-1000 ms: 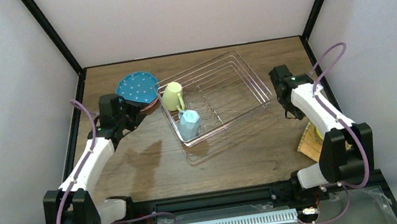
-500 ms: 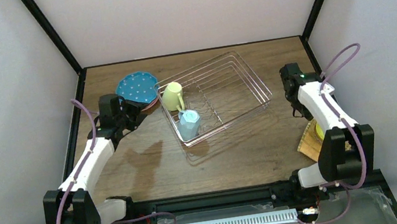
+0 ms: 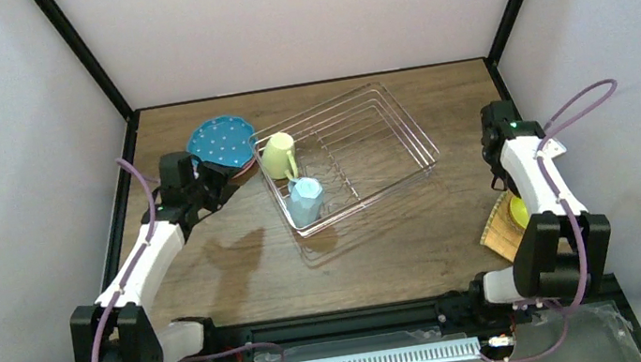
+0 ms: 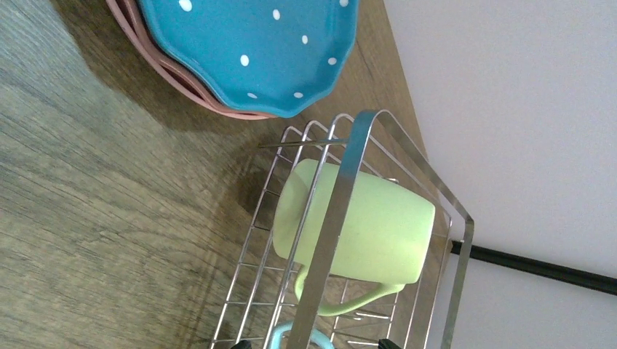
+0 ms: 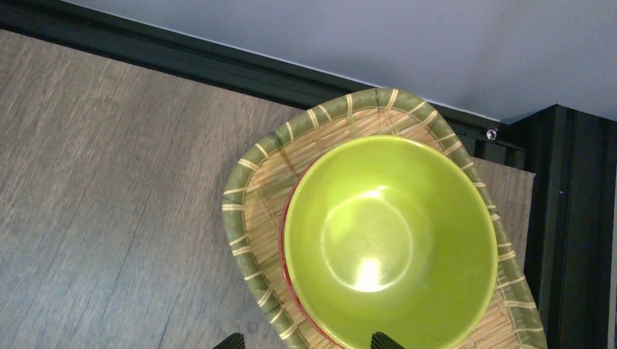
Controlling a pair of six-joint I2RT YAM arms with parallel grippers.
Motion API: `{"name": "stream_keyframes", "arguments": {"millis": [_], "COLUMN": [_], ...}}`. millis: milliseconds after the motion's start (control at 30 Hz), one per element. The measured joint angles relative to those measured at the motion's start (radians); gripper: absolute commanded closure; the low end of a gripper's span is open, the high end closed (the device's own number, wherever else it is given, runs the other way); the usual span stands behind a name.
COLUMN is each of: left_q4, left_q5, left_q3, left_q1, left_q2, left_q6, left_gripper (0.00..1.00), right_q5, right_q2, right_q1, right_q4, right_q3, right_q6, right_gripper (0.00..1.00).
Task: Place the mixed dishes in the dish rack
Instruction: Grab the bowl at the corner of the board.
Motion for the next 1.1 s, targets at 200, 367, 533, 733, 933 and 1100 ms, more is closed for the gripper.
{"name": "stream_keyframes", "arguments": {"millis": [200,367,533,733,933,1100], "left_q4": [0.000,0.000,0.001,0.002,0.008,0.011], "left_q5": [0.015,0.025,0.032,0.034,0.035,0.035], "left_q3": [0.000,0.000,0.000,0.000,0.000,0.001], "left_q1": [0.004,0.012,0.015,0.019,0.021,0.021], "left_q2": [0.014,0.024,0.035,0.050,0.078,0.095], "left_q6": [0.006,0.015,0.026,0.028,0.028,0.027], "left_gripper": [0.00,0.00,0.00,0.00,0.00,0.00], "right_q5": [-0.007,-0.029,-0.043,-0.058,-0.066,-0.068], "right_q2": [0.000,0.003,0.036,0.093,0.155,0.202], "right_q1": [-0.013,-0.048,-0.060,-0.070,-0.070,-0.070], "right_q4": [0.029,0.067,0.101,0.142,0.172,0.186], "right_q3": [-0.022,-0.061,-0.075,-0.089,-0.091,-0.091], "right_q6": [-0.020,-0.052,-0.071,-0.089,-0.099,-0.110], "right_gripper": [0.01,0.01,0.01,0.01,0.01,0.11]}}
